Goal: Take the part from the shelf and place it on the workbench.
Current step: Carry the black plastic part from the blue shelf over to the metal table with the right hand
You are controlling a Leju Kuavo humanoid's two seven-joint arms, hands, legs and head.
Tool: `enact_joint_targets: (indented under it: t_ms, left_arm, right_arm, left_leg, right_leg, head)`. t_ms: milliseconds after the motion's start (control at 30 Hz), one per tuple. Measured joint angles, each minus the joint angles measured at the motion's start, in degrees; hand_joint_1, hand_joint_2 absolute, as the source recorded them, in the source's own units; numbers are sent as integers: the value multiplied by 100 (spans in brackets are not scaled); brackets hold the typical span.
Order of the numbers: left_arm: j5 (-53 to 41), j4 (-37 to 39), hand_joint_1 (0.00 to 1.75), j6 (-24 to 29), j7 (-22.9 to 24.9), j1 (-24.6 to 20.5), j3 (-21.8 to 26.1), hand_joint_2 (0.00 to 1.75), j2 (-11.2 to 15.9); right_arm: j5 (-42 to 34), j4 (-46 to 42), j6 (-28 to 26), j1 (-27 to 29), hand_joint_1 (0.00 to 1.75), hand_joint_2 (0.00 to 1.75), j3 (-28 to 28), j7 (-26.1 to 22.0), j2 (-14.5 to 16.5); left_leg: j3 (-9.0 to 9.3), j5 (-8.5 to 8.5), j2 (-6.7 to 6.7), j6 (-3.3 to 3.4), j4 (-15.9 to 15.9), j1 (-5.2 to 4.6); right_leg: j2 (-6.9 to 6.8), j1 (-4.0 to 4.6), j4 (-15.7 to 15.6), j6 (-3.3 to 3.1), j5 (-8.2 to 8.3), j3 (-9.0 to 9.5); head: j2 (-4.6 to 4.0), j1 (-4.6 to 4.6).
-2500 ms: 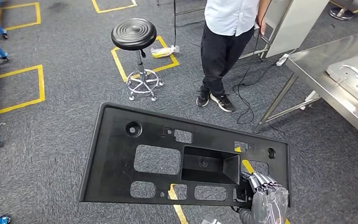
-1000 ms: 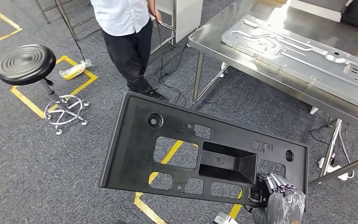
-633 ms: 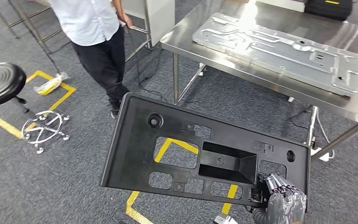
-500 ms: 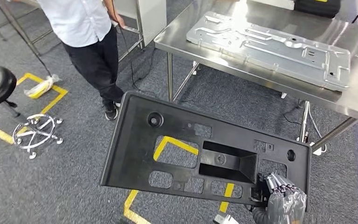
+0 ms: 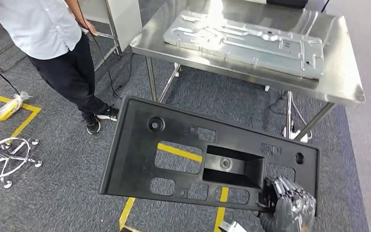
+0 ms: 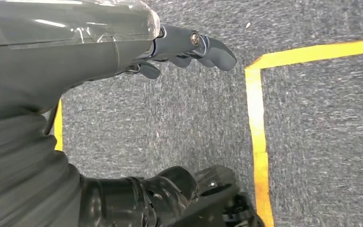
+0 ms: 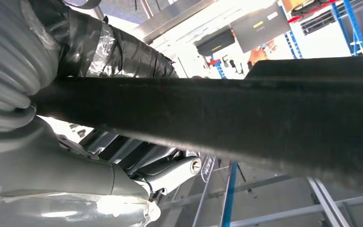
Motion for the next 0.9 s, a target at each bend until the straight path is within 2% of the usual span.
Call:
enact_joint_targets:
  t_ms: [33,67,133,167,233,267,300,333,400,467,567,633,700,767,800,833,867,900]
  left_arm:
    - [-9,0,0,-2,0,-10,0,175,-3]
    - [-20,0,0,-4,1,-16,0,175,-6]
    - [-40,0,0,-8,3,-22,0,175,-10]
    - [-46,0,0,-11,4,-23,0,175,-10]
    - [-49,0,0,-17,5,-10,0,175,-8]
    - [-50,0,0,-19,9,3,0,175,-7]
    - [-50,0,0,-20,13,17,0,175,-5]
    - [-50,0,0,-21,16,26,0,175,-4]
    - [-50,0,0,-25,20,31,0,175,-3]
    - [-50,0,0,-32,21,23,0,175,1]
    - [-56,0,0,-42,25,19,0,175,3]
    - [-79,0,0,-68,10,20,0,175,5]
    - [-118,0,0,-127,-32,14,0,175,7]
    - [-154,0,0,-227,-99,21,0,175,6]
    - [-168,0,0,-292,-133,25,0,175,8]
    - [-178,0,0,-372,-175,27,0,175,11]
    - [-184,0,0,-453,-211,27,0,175,14]
    - [-190,0,0,-530,-249,27,0,175,16]
  right_arm:
    - [53,9,0,-12,175,175,36,28,-19]
    - [110,17,0,-22,175,175,67,51,-34]
    - [225,32,0,-50,175,175,127,87,-53]
    - [269,38,0,-70,175,175,152,98,-58]
    - [316,55,0,-105,175,175,193,106,-68]
    - [324,67,0,-112,175,175,208,106,-73]
    - [330,78,0,-115,175,175,221,107,-80]
    - [335,87,0,-116,175,175,232,107,-85]
    - [343,95,0,-120,175,175,246,111,-92]
    - [347,98,0,-128,175,175,253,117,-95]
    - [353,105,0,-132,175,175,258,120,-101]
    - [352,105,0,-134,175,175,259,122,-116]
    - [337,107,0,-141,175,175,260,123,-137]
    - [314,120,0,-138,175,175,261,123,-157]
    - [297,131,0,-133,175,175,261,123,-168]
    - [274,141,0,-131,175,175,262,123,-180]
    - [241,149,0,-130,175,175,265,123,-192]
    - [204,154,0,-131,175,175,271,126,-203]
  left_leg:
    - [18,-2,13,-32,-14,-6]
    - [39,-10,7,-64,-25,-3]
    - [3,-129,-126,-114,125,-1]
    - [-105,-270,-224,-131,366,1]
    - [-492,-609,-356,-149,1127,3]
    - [-678,-695,-373,-157,1447,3]
    - [-783,-658,-377,-159,1579,3]
    - [-778,-506,-378,-153,1484,3]
    - [-500,-44,-397,-115,759,1]
    - [-266,174,-431,-64,191,-19]
    - [-234,178,-440,14,85,-39]
    - [-203,210,-425,81,22,-17]
    - [-179,226,-403,130,-19,2]
    - [-179,217,-382,147,-16,2]
    - [-176,209,-375,146,-12,2]
    - [-168,200,-371,140,-8,2]
    - [-155,189,-371,127,-3,4]
    - [-137,174,-372,109,2,5]
  right_leg:
    - [11,16,-8,-29,0,0]
    - [25,-3,-35,-63,8,20]
    - [46,-42,-115,-128,35,77]
    - [53,-62,-146,-159,44,106]
    - [75,-47,-147,-197,29,117]
    - [96,-39,-141,-207,19,121]
    - [125,-33,-132,-212,6,128]
    - [154,-29,-118,-209,-11,140]
    - [202,-28,-71,-184,-65,166]
    - [230,-14,-6,-133,-115,157]
    - [248,-11,7,-44,-131,134]
    - [225,-19,121,19,-227,97]
    - [191,-43,638,83,-525,-145]
    - [181,-71,1360,136,-817,-524]
    - [176,-86,1550,154,-830,-638]
    - [168,-100,1510,164,-720,-639]
    - [156,-113,1246,166,-517,-525]
    - [136,-123,839,157,-290,-337]
  head:
    - [0,-1]
    - [0,-1]
    - [0,-5]
    - [0,-8]
    - [0,-11]
    - [0,-11]
    - [0,-11]
    - [0,-11]
    - [0,-10]
    - [0,-9]
    - [0,-10]
    - [0,-2]
    - [0,9]
    - [0,10]
    - [0,9]
    - [0,9]
    - [0,9]
    - [0,10]
